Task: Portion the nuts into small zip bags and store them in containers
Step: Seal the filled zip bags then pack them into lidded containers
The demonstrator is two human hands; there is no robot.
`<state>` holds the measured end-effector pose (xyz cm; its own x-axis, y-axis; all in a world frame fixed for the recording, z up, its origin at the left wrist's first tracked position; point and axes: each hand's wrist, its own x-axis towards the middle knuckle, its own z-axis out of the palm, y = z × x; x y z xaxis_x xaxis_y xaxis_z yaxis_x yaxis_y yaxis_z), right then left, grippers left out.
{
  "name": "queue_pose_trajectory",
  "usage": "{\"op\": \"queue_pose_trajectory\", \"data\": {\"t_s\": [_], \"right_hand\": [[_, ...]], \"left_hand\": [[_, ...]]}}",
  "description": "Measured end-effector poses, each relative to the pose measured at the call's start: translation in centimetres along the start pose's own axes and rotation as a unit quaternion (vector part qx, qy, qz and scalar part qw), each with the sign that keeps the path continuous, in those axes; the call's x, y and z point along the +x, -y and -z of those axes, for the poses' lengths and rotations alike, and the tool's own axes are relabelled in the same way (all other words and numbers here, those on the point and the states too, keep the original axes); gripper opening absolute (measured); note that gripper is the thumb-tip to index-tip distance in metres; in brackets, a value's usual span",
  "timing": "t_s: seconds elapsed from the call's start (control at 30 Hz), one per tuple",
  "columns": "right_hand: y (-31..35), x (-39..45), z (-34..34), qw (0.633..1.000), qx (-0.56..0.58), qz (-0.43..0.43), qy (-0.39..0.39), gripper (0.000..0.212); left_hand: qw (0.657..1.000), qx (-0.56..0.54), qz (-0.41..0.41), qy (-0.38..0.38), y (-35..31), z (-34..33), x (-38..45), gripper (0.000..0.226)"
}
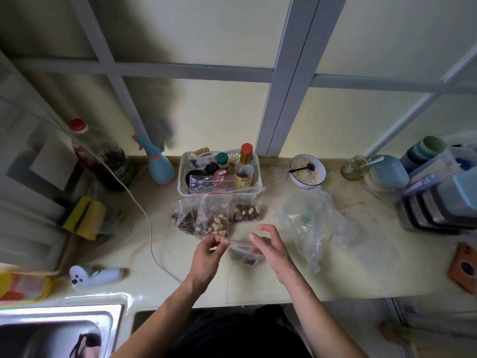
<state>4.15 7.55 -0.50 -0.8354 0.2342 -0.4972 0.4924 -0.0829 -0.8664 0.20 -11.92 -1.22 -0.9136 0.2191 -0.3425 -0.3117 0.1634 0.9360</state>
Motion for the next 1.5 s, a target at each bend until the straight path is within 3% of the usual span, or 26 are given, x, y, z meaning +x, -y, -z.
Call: {"op": "queue_pose_trajectory", "data": {"t_s": [0.13, 0.3, 0.5, 0.7, 1.0, 1.23, 1.4, 1.5], "right_hand": [[0.3, 0.2, -0.3, 0.993, -0.078, 0.049, 0.069, 0.012], [0.2, 0.6, -0.8, 0.977, -0.193, 0.084, 0.035, 0.008], [0.5, 1.0, -1.4, 0.966, -0.232, 0.107, 0.044, 0.012], [0.8, 0.9, -1.8, 0.963, -0.243, 0.105, 0.051, 0.006], [-0.1, 2.0, -0.3, 0.964, -0.246, 0.066, -0.079, 0.012], [-0.1, 2.0, 0.4, 0.964, -0.257, 0.057, -0.034, 0.012], [0.4, 1.6, -1.4, 0.954, -0.281, 0.100, -0.044, 0.014], [1.5, 1.5, -3.0, 0.945, -0.283, 0.129, -0.105, 0.019]], "left_hand": [[1.000, 0.024, 0.015, 0.009, 0.7, -0.4, 0.4, 0.015], [1.000, 0.025, 0.014, -0.001, 0.7, -0.4, 0.7, 0.012], [0.997, -0.028, -0.015, 0.075, 0.4, -0.5, 0.1, 0.015], [0.999, -0.045, 0.003, -0.006, 0.8, -0.4, 0.3, 0.011], [0.996, -0.070, 0.002, -0.047, 0.4, -1.6, 0.5, 0.019], [0.994, -0.097, 0.019, -0.055, 0.1, -2.5, 0.9, 0.029], [0.989, -0.007, 0.007, -0.148, -0.5, -3.3, 1.2, 0.039], [0.982, 0.024, 0.019, -0.185, -1.6, -4.3, 1.4, 0.044]]}}
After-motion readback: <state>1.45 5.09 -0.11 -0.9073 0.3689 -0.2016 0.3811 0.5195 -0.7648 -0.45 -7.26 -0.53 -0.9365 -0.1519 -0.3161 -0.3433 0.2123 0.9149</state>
